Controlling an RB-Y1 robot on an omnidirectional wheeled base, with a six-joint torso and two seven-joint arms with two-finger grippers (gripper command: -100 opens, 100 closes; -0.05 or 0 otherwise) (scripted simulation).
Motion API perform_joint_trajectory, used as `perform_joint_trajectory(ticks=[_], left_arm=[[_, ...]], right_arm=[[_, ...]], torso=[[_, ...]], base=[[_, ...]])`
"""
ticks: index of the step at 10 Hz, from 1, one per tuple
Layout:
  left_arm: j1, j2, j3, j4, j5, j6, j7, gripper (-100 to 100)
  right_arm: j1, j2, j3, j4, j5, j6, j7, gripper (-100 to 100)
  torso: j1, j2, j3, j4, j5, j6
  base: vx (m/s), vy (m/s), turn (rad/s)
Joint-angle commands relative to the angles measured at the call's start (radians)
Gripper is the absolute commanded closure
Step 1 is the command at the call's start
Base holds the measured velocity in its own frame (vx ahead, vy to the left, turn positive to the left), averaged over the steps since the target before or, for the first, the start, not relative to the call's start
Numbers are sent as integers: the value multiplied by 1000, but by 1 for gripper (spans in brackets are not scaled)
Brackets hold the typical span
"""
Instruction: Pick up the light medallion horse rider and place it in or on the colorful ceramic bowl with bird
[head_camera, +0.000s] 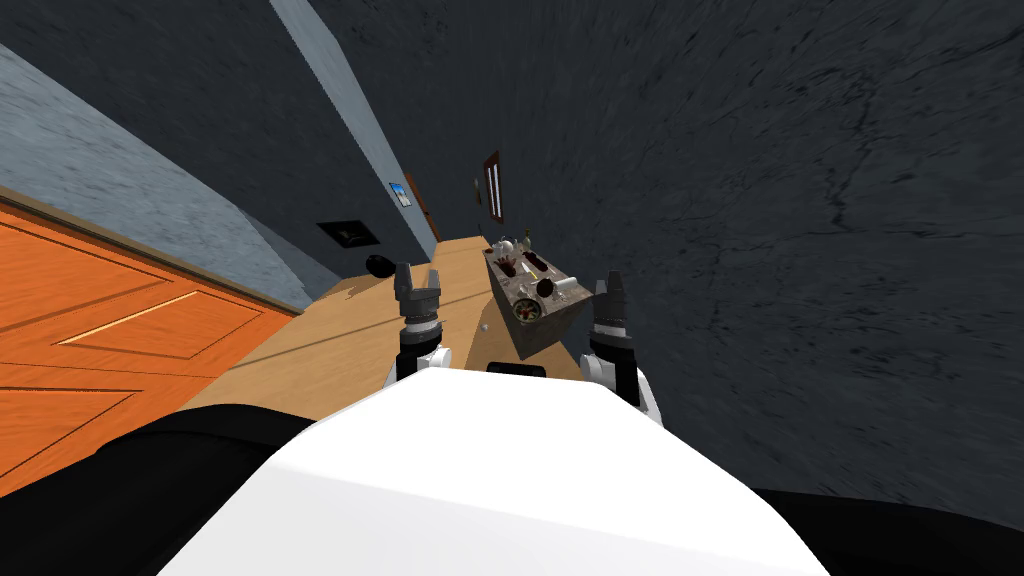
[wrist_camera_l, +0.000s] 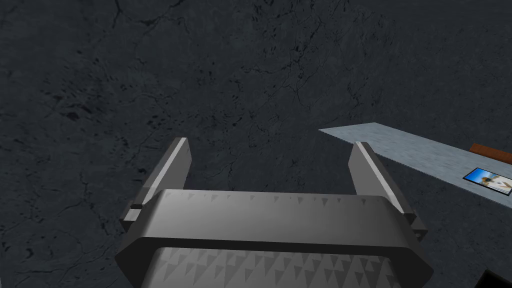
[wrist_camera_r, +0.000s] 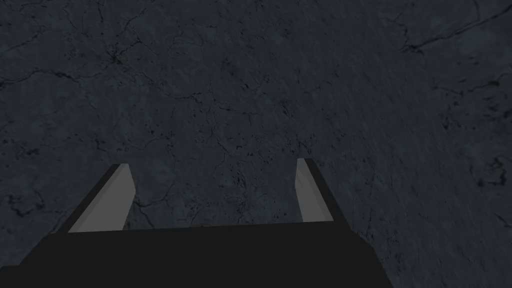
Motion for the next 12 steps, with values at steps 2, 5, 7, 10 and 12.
perform_joint_trajectory(ticks=[2,5,7,10,12], left_arm=[[0,0,0,0,0,0,0,0],[0,0,0,0,0,0,0,0],[0,0,0,0,0,0,0,0],[0,0,0,0,0,0,0,0],[0,0,0,0,0,0,0,0]], right_arm=[[-51,-30,-14,31,-44,30,-34,-100],[-137,-57,-36,88,-116,83,-93,-100],[-174,-65,-45,113,-146,106,-118,-100],[-256,-77,-66,172,-211,159,-174,-100],[-302,-82,-77,206,-247,189,-206,-100]], torso=[[-1,0,0,0,0,0],[-2,1,1,0,-1,0],[-3,2,1,0,-1,0],[-2,1,1,0,-1,0],[-2,1,0,0,-1,0]], base=[[-17,-15,11],[-31,-30,14],[-27,-31,9],[-23,-29,11],[-17,-30,7]])
